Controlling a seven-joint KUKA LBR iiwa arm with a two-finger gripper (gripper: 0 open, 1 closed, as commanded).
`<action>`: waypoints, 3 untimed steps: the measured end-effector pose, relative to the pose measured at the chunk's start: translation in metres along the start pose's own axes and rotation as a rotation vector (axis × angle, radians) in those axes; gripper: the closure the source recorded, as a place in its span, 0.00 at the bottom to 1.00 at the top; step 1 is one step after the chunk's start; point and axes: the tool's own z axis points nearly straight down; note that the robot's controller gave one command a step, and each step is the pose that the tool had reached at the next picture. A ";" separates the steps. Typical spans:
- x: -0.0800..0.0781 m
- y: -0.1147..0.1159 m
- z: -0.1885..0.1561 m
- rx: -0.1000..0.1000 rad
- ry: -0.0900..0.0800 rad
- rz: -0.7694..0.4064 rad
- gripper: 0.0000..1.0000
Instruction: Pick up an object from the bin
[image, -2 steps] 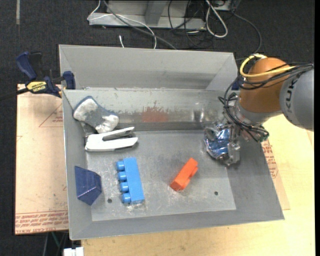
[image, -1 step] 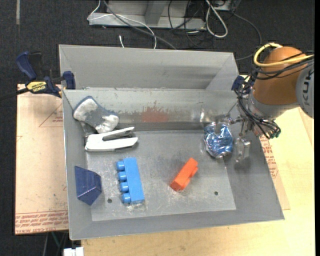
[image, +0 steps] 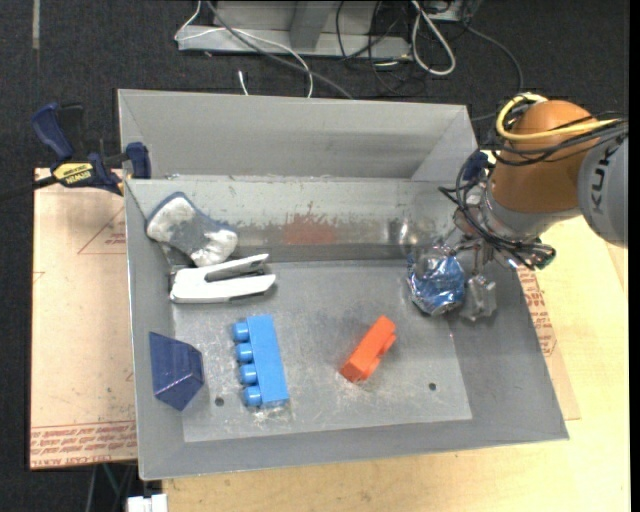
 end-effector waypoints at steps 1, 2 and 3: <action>-0.003 0.016 0.018 -0.006 -0.005 0.590 0.00; -0.010 0.006 0.020 -0.016 -0.016 -0.422 1.00; -0.016 0.005 0.020 -0.017 -0.026 -0.600 1.00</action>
Offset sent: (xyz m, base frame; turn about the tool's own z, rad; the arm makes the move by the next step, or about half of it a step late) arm 0.0054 -0.0037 -0.0304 -0.6074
